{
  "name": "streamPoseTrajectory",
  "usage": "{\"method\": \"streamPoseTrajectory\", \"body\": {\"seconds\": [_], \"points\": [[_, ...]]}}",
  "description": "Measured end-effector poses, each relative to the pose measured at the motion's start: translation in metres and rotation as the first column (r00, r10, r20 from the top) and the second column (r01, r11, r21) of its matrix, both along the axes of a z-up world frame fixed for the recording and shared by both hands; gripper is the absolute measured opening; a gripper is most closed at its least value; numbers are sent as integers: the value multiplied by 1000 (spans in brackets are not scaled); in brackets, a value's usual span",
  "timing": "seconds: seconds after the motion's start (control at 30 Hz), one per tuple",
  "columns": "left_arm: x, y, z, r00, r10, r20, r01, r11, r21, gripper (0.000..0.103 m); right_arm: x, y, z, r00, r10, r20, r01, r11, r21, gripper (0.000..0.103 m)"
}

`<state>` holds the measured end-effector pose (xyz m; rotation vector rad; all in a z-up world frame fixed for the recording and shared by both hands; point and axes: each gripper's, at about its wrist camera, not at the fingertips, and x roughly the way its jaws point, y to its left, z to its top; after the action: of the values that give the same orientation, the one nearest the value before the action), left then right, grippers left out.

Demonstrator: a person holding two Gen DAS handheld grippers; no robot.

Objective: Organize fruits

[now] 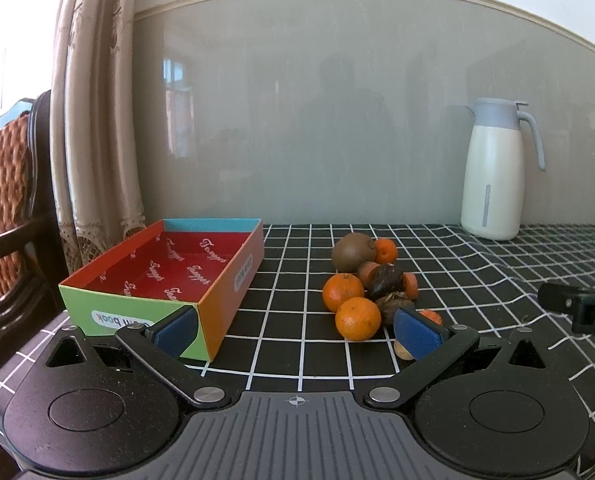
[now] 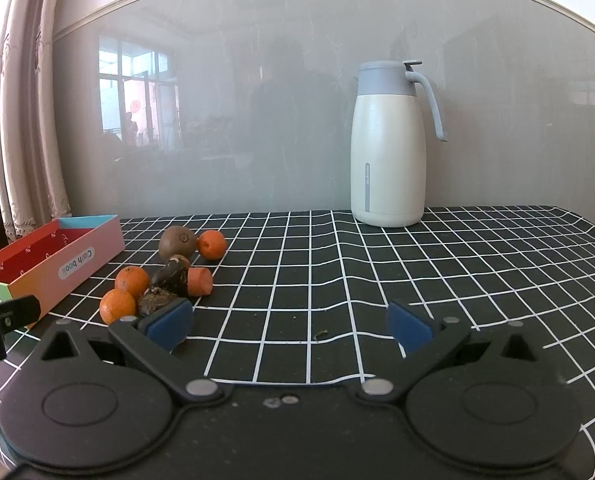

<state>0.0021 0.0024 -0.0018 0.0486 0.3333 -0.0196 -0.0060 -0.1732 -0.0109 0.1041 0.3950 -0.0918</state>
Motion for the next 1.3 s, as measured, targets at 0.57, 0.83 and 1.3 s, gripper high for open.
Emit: {"method": "streamPoseTrajectory", "body": {"seconds": [0.57,0.83,1.3], "points": [[54,-34,-17,994,-85,-74,89,995,51,103,1,-11,4,1000,-17,6,17,1000,11,103],[87,-32,-25,984,-53,-169,56,998,13,103,1,-17,5,1000,-24,11,24,1000,12,103],[116,-45,-31,961,-80,-265,95,995,44,73,0,-17,7,1000,-22,16,21,1000,10,103]]}}
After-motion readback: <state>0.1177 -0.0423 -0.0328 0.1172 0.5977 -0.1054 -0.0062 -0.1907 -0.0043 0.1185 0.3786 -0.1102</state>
